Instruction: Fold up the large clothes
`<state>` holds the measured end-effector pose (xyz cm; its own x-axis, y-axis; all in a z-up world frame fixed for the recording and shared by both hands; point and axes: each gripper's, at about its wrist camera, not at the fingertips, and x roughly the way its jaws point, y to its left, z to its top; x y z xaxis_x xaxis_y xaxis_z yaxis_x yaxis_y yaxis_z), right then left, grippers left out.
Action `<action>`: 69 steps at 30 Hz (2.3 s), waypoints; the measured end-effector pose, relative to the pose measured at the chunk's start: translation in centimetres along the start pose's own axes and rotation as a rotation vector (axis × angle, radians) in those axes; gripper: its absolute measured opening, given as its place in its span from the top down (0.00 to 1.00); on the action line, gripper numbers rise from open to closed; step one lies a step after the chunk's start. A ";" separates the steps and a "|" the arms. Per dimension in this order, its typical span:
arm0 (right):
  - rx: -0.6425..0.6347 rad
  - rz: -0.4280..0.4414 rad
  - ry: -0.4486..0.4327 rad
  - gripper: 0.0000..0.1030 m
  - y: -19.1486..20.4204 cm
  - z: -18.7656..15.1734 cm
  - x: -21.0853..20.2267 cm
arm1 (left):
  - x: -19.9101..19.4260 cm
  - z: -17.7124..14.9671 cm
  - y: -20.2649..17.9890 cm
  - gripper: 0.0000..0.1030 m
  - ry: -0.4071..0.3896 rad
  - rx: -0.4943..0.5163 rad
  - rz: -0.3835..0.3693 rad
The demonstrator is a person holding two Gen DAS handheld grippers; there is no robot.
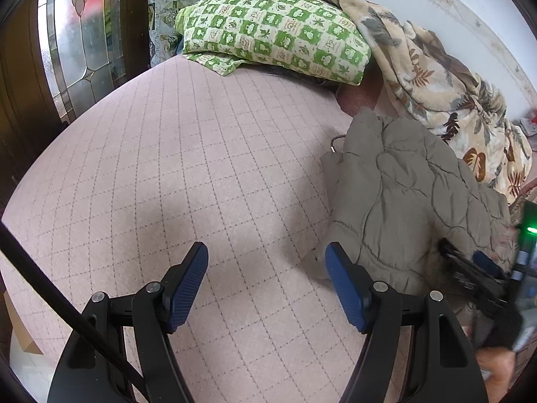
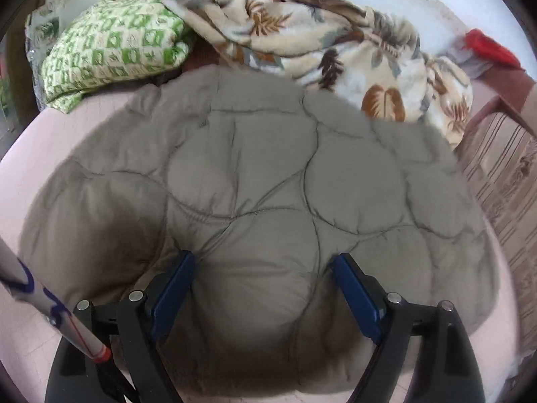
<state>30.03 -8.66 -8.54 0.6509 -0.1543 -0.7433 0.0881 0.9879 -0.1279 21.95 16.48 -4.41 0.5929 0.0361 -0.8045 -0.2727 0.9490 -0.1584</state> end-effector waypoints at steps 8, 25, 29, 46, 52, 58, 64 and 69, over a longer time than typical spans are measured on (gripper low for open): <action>0.075 0.019 -0.079 0.13 -7.8 -1.0 -4.2 | 1.0 0.1 -1.3 0.31 0.025 0.018 0.032; 0.576 -0.026 -0.056 0.04 -33.7 -7.9 -0.8 | 6.4 2.8 -4.3 0.28 0.130 -0.086 -0.293; 0.655 0.134 0.022 0.01 -35.9 -8.4 2.2 | 9.9 3.5 -6.0 0.20 0.199 -0.043 -0.424; 0.776 0.585 0.095 0.29 -33.1 -7.8 8.0 | 10.0 3.3 -8.0 0.44 0.276 -0.082 -0.560; 0.768 0.592 0.028 0.60 -33.0 -6.4 3.5 | 5.4 2.8 -7.3 0.51 0.229 -0.050 -0.580; 0.711 0.563 0.077 0.59 -33.0 -9.1 3.3 | 9.9 0.5 -6.0 0.32 0.335 -0.112 -0.457; 0.734 0.543 0.102 0.39 -34.1 -10.1 4.2 | 8.4 1.1 -5.5 0.32 0.308 -0.135 -0.436; 0.715 0.375 0.028 0.29 -34.8 -9.7 1.5 | 5.4 2.2 -4.1 0.32 0.194 -0.153 -0.389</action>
<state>20.65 -43.48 -11.54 0.7149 0.1988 -0.6704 0.3346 0.7446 0.5776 27.92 13.47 -6.86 0.5243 -0.3872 -0.7584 -0.1752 0.8226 -0.5410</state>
